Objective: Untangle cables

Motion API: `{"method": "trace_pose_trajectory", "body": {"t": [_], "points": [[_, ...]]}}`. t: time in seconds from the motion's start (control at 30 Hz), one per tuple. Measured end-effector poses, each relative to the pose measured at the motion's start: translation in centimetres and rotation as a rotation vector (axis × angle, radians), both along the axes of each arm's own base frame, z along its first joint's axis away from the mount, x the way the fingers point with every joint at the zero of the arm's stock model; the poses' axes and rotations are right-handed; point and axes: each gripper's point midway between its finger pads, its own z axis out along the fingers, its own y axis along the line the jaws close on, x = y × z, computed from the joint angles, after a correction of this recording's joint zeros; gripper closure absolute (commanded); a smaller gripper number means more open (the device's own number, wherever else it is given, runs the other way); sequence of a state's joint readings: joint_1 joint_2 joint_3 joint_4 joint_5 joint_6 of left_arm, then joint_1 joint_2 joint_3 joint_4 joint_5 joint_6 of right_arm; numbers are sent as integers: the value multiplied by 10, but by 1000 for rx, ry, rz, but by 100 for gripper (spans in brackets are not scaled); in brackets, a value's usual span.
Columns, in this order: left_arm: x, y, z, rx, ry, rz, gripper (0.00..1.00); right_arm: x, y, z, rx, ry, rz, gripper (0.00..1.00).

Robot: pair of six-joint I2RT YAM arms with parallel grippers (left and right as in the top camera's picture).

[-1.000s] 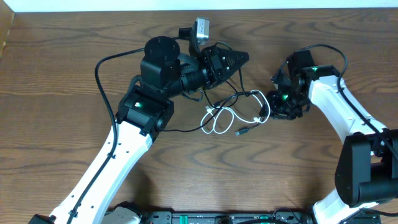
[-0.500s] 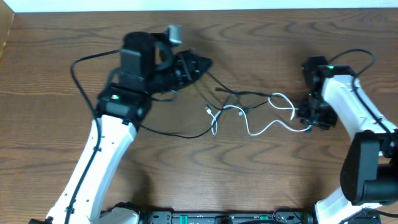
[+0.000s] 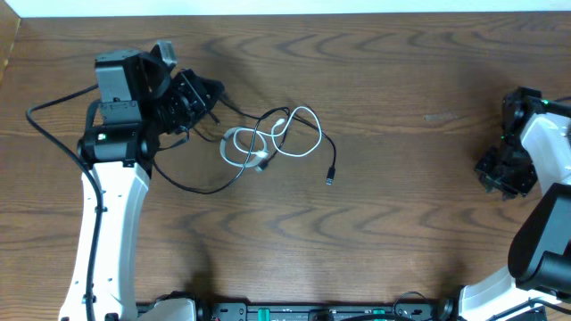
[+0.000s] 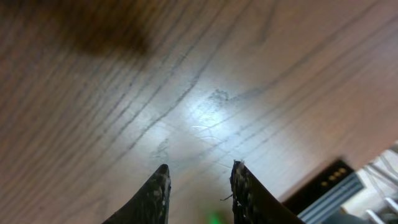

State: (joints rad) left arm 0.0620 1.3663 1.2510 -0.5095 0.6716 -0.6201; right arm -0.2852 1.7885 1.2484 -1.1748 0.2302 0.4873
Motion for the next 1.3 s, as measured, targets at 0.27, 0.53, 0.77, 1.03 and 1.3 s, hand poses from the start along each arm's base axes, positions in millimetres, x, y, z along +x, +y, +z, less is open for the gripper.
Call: {"method": "trace_pose_trajectory", "body": {"t": [0.27, 0.53, 0.77, 1.03, 1.3], "points": [[-25, -80, 13, -78, -30, -254, 92, 58, 120, 10, 639, -316, 379, 58], [-67, -181, 131, -377, -429, -677, 92, 75, 210, 27, 824, -438, 695, 43], [-91, -196, 155, -487, -418, -767, 92, 71, 262, 31, 863, -446, 868, 33], [-92, -197, 156, -501, -396, -767, 92, 61, 290, 31, 883, -428, 956, 34], [-92, -197, 153, -496, -390, -768, 92, 51, 317, 20, 780, -378, 1068, 35]]}}
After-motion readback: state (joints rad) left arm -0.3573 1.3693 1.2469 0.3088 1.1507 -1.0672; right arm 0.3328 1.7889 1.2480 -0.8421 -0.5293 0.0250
